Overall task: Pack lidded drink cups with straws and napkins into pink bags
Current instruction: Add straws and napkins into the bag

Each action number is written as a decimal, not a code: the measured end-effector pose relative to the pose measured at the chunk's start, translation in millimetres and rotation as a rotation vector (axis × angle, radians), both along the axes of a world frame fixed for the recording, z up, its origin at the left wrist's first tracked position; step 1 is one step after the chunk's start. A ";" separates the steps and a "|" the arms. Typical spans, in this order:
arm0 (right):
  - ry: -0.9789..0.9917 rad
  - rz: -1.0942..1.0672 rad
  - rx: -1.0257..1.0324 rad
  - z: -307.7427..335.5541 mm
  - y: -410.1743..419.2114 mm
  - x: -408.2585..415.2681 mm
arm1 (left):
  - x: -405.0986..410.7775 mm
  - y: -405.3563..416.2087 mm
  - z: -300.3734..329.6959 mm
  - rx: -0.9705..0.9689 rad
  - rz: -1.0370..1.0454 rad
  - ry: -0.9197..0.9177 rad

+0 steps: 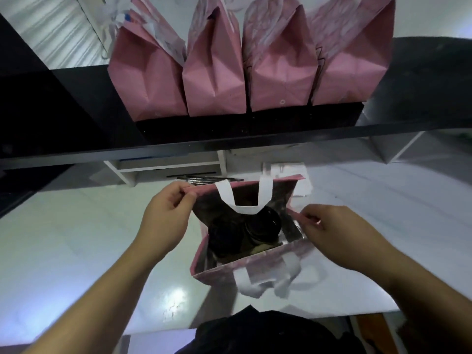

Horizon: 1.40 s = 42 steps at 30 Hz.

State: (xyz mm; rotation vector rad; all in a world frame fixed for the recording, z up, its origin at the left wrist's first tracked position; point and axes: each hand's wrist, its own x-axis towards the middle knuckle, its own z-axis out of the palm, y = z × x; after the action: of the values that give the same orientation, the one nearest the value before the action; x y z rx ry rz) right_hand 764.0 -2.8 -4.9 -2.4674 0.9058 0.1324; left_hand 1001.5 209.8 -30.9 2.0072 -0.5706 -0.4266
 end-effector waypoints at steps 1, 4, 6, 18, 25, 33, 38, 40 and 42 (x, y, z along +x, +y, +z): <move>0.011 0.002 0.013 -1.3 3.3 -5.4 | 3.8 -5.0 -0.5 -0.005 -0.007 0.009; 0.047 0.013 0.072 -4.0 9.8 -18.0 | 10.4 -16.7 -2.1 -0.003 -0.039 0.015; 0.046 0.006 0.150 -1.6 8.5 -20.6 | 11.4 -22.5 -3.1 -0.014 -0.051 0.036; -0.013 -0.068 0.040 -86.5 -105.7 69.3 | 8.2 -32.3 1.7 0.014 -0.088 0.034; 0.258 0.195 -0.078 -157.3 -144.5 108.4 | 10.2 -32.8 9.7 0.032 -0.127 0.043; 0.141 0.128 -0.067 -168.1 -154.5 108.4 | 13.9 -33.6 3.4 0.015 -0.105 0.121; -0.078 -0.251 -0.004 -164.4 -158.2 108.3 | 14.5 -36.2 4.2 0.017 -0.081 0.145; -0.251 -0.420 -0.057 -164.8 -158.6 109.9 | 14.4 -37.0 4.4 0.010 -0.078 0.152; -0.374 -0.506 -0.121 -165.0 -160.0 113.9 | 13.5 -37.0 5.5 0.010 -0.090 0.149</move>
State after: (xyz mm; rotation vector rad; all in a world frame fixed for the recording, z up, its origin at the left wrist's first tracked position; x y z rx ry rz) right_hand 877.9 -162.8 -169.9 -2.1749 1.3506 -0.5500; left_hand 1015.0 172.8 -25.4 1.9449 -0.5672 -0.6292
